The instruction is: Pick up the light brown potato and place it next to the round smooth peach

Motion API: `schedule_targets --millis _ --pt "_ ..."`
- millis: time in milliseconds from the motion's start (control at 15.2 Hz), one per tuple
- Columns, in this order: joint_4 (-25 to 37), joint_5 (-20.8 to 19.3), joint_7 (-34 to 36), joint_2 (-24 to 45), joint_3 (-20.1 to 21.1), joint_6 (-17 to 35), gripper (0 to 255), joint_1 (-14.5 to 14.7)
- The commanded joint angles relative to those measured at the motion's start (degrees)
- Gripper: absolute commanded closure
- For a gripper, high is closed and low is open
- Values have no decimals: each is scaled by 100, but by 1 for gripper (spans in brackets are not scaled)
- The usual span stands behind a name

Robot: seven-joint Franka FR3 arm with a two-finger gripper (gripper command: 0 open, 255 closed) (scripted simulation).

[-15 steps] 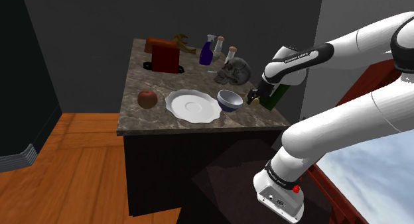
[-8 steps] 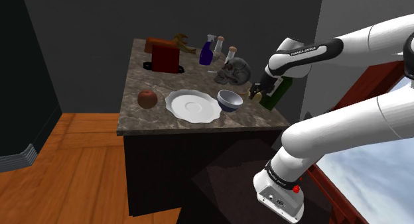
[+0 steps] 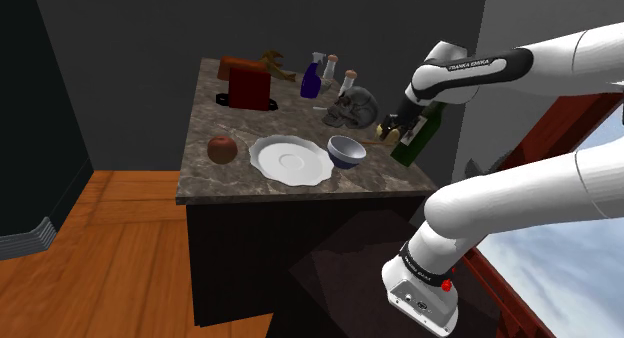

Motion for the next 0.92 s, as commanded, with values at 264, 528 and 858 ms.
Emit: schedule_targets --millis 264,528,858 --pt "328 56 16 -208 115 -538 255 8" --pt "466 197 290 -99 351 -587 255 174" --pt "724 495 933 378 846 -414 255 565"
